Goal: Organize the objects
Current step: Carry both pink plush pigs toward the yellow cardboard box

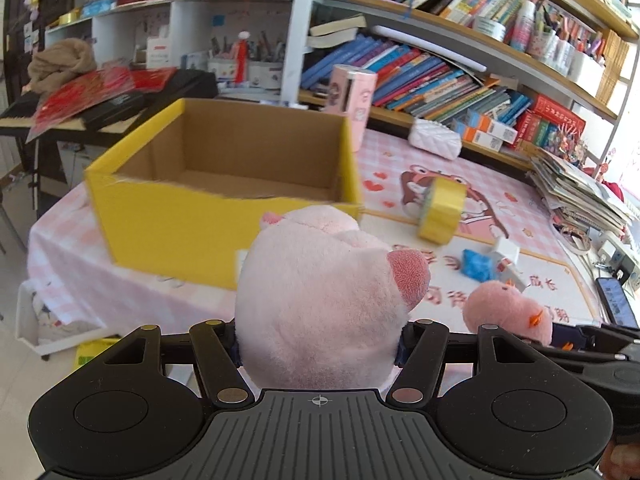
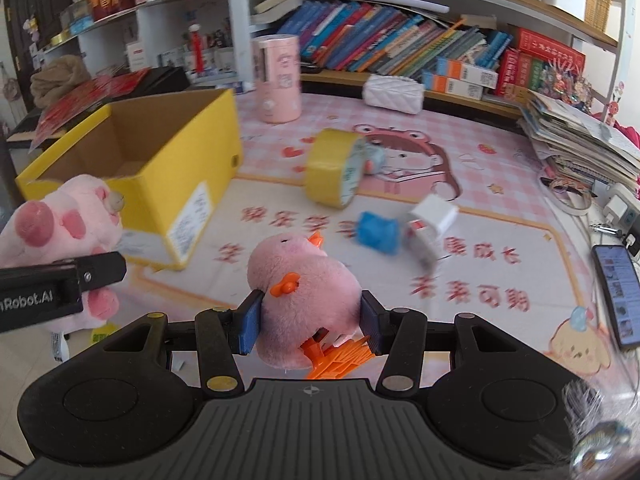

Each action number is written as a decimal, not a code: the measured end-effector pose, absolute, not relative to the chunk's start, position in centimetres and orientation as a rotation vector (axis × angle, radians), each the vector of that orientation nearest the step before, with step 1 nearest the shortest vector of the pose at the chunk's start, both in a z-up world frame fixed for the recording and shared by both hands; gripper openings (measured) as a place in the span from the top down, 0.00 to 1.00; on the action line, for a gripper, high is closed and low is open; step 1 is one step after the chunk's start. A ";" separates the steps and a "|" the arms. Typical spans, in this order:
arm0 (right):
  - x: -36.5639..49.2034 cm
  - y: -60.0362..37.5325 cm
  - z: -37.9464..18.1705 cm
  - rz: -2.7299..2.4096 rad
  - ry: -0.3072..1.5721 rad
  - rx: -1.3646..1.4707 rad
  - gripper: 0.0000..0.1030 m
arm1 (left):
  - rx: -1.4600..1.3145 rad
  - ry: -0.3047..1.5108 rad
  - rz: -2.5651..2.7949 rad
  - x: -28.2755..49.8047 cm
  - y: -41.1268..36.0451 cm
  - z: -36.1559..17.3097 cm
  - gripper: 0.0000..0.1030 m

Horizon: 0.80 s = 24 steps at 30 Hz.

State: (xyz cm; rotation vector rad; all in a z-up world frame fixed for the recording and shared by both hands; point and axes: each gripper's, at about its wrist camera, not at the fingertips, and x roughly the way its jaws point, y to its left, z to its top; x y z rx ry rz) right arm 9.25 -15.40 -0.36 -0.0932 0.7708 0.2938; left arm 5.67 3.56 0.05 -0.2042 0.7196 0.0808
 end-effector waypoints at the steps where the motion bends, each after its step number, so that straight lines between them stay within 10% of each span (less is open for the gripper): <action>1: 8.7 -14.7 -0.5 0.294 0.777 -0.094 0.54 | -0.205 0.721 0.080 5.2 4.2 0.0 0.40; 24: 1.2 -3.3 -1.9 0.344 0.845 -0.075 0.54 | -0.210 0.732 0.113 -2.2 14.7 -0.4 0.40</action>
